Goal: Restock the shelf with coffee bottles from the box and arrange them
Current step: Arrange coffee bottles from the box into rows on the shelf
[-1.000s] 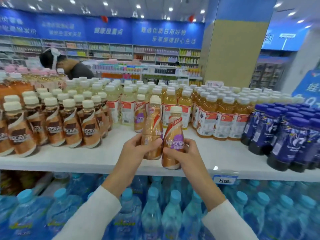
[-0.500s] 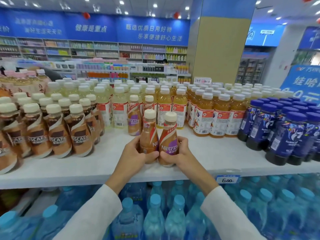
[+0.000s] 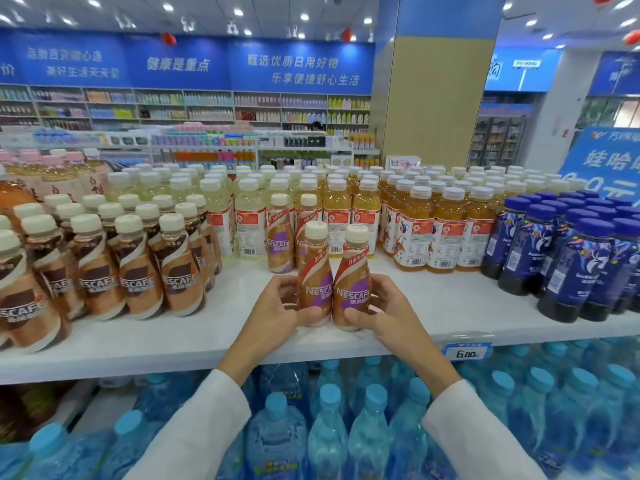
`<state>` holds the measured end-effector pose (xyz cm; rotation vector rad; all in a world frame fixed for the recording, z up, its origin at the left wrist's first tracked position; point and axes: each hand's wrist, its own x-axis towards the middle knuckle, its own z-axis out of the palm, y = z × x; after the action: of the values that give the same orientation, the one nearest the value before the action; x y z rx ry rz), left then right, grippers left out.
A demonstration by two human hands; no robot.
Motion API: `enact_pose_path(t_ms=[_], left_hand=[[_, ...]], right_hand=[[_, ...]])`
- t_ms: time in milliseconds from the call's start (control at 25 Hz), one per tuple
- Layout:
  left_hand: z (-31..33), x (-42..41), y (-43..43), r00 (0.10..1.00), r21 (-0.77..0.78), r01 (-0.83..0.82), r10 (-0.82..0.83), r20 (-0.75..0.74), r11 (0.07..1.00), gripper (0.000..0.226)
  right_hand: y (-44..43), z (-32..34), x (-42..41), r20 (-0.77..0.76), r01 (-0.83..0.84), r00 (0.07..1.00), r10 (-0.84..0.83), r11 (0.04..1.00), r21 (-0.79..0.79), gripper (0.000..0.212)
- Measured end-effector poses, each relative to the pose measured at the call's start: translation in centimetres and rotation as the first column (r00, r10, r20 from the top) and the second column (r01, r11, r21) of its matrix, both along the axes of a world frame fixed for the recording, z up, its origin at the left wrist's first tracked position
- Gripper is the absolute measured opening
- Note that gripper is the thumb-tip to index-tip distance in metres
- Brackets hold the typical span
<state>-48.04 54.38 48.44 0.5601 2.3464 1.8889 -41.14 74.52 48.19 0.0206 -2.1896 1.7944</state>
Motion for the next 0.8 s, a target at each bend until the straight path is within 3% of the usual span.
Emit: enact_pose_path(t_ms=[160, 320, 440, 640, 800], left_hand=[[0.2, 0.7, -0.7, 0.996, -0.048, 0.093, -0.092, 0.022, 0.995, 0.055], [-0.1, 2.3, 0.4, 0.995, -0.043, -0.066, 0.063, -0.079, 0.997, 0.076], [0.0, 2.8, 1.0, 0.981, 0.010, -0.170, 0.170, -0.095, 0.985, 0.070], [-0.1, 3.1, 0.8, 0.980, -0.007, -0.180, 0.179, -0.091, 0.984, 0.067], [-0.1, 3.8, 1.4, 0.963, -0.009, -0.232, 0.228, -0.143, 0.973, 0.069]], right_hand=[[-0.2, 0.0, 0.3, 0.028, -0.010, 1.000, 0.007, 0.997, 0.081, 0.063], [-0.2, -0.2, 0.7, 0.016, 0.019, 1.000, -0.020, 0.997, 0.069, 0.072], [-0.7, -0.4, 0.8, -0.037, 0.097, 0.995, -0.093, 0.990, 0.098, 0.061], [-0.6, -0.6, 1.1, -0.011, 0.047, 0.999, -0.046, 0.996, 0.082, 0.069], [-1.4, -0.7, 1.4, -0.050, 0.153, 0.988, -0.149, 0.984, 0.091, 0.059]])
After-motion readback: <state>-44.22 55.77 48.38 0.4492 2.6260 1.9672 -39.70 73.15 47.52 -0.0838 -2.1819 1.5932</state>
